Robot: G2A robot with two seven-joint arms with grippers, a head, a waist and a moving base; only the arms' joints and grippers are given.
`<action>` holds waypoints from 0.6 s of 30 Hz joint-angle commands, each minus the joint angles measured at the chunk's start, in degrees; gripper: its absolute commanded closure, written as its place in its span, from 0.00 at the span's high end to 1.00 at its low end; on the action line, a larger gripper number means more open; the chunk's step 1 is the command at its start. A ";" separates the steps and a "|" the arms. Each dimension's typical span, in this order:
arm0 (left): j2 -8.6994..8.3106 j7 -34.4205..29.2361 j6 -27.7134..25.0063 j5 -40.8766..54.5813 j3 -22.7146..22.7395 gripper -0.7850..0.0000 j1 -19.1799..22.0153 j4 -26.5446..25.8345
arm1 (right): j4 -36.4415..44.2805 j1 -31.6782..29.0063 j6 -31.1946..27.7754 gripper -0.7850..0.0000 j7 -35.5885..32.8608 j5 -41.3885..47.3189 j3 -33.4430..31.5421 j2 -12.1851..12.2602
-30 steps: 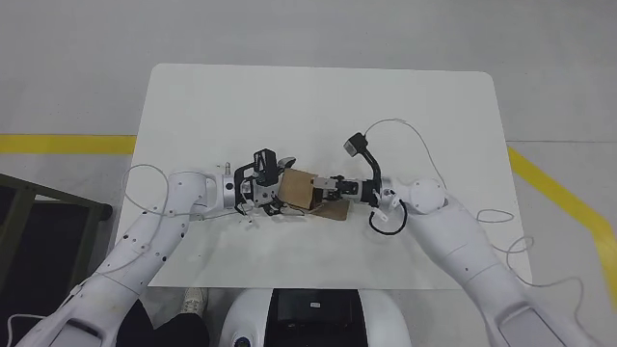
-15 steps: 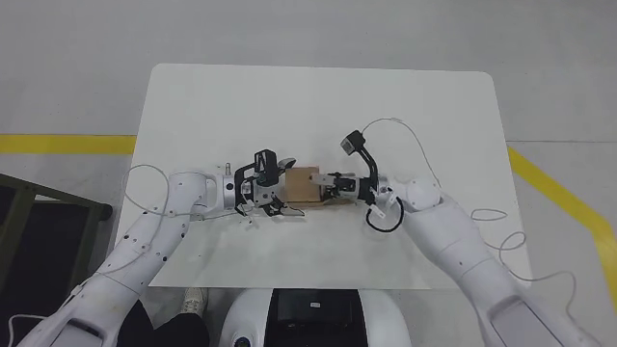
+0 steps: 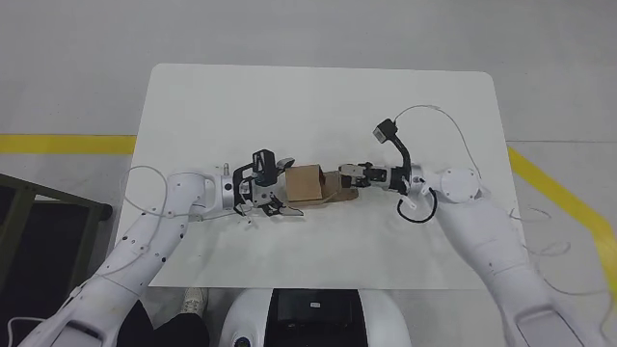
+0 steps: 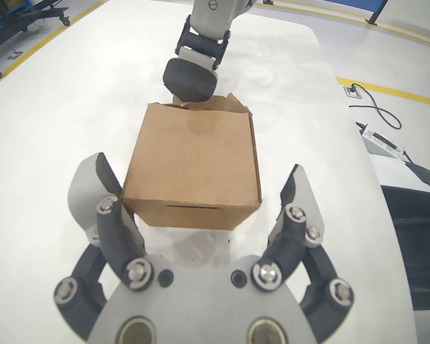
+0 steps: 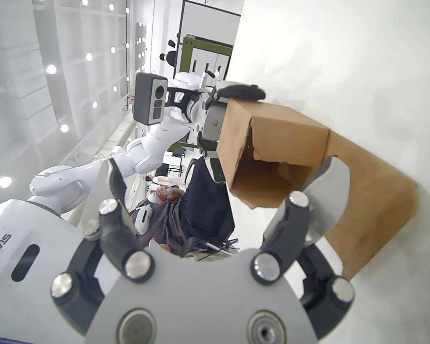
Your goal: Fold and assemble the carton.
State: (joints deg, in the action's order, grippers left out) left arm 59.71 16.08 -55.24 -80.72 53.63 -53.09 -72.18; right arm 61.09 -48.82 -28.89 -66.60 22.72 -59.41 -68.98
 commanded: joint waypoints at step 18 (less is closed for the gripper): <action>0.02 -0.16 -0.28 -0.20 0.61 1.00 -0.39 -0.27 | 6.31 -5.11 -0.49 1.00 5.98 0.36 2.22 -0.45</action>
State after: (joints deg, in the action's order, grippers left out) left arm 59.73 15.92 -55.45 -80.95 54.24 -53.46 -72.47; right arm 67.83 -54.32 -28.78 -60.71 23.01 -57.71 -69.23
